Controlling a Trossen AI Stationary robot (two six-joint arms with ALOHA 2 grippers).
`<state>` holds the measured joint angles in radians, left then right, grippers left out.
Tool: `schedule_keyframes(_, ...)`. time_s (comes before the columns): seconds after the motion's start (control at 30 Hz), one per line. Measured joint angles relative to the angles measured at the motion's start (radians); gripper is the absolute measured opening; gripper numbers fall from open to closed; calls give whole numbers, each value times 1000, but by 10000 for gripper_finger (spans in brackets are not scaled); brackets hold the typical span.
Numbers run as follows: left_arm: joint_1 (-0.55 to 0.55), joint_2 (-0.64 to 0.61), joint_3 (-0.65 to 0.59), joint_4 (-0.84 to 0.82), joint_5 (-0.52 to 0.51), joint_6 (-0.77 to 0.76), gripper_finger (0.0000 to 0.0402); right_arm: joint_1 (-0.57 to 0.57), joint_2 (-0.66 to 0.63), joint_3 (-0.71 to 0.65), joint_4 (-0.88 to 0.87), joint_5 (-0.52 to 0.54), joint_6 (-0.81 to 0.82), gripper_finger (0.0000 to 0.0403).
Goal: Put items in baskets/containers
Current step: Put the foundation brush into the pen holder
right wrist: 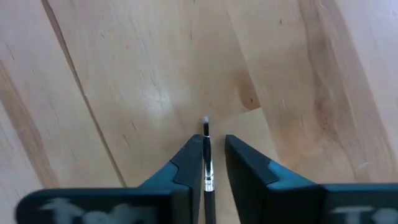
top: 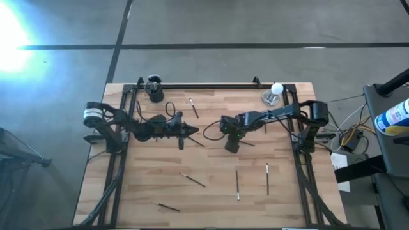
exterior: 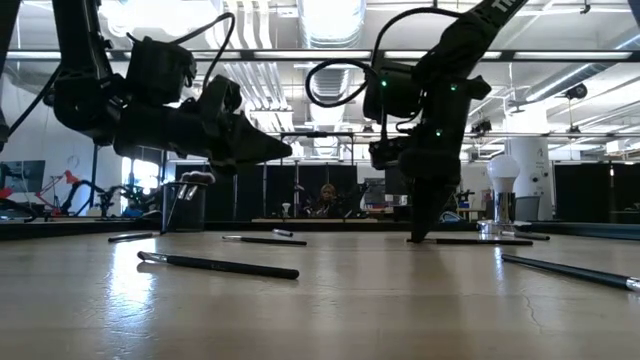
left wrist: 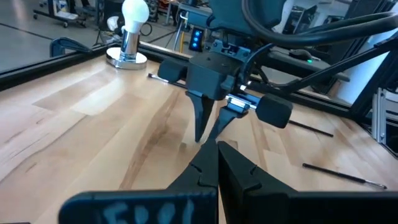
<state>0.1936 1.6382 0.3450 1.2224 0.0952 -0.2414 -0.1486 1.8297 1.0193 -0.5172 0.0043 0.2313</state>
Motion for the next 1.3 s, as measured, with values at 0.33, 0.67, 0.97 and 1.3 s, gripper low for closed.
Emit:
schedule_keyframes(0.33,1,0,11,-33,-34,-27,0,0,-62,-29,-7,-7,-51,9)
schedule_keyframes(0.67,-6,-5,39,-22,-111,-165,7,0,-348,-307,385,-105,-14,8)
schedule_keyframes(0.97,-58,26,120,23,-113,-139,92,0,-610,-569,815,-118,49,8)
schedule_keyframes(1.3,-133,141,294,58,-55,-92,108,0,-636,-784,1531,-165,110,8)
